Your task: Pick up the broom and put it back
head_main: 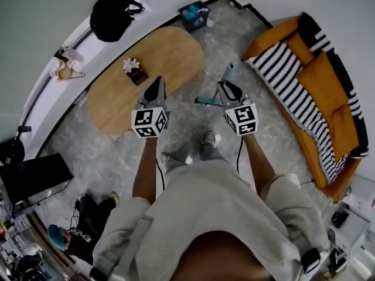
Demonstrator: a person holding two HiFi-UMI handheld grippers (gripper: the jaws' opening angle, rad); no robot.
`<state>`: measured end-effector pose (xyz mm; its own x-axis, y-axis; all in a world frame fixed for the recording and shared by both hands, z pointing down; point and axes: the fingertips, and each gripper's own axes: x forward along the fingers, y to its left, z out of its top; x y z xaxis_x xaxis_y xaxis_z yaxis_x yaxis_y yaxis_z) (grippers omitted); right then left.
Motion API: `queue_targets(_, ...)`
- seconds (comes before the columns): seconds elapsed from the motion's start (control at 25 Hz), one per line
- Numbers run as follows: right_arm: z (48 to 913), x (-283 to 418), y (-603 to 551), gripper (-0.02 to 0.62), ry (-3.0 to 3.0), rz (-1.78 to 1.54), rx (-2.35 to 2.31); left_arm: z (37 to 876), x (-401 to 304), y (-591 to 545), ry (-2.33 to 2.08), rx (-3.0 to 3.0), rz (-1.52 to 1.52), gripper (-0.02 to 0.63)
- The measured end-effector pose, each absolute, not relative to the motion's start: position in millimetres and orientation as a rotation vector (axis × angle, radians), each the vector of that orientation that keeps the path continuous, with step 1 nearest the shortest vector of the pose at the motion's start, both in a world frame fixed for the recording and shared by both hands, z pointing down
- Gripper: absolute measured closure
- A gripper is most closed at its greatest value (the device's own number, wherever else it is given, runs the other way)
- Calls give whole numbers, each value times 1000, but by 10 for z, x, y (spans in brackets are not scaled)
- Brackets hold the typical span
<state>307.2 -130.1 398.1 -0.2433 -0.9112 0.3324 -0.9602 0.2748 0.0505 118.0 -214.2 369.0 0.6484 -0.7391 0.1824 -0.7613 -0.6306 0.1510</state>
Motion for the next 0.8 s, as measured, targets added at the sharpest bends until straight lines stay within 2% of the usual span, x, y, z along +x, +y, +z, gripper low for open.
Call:
queue_targets(0.24, 4177, 3175, -1598, 522, -2306, 227, 1594, 3901, 1126, -2087, -1330, 2554, 180, 603)
queue_targets(0.8, 4835, 2932, -2061, 522, -2242, 232, 1541, 4707, 625, -2325, -1342, 2435, 273, 603)
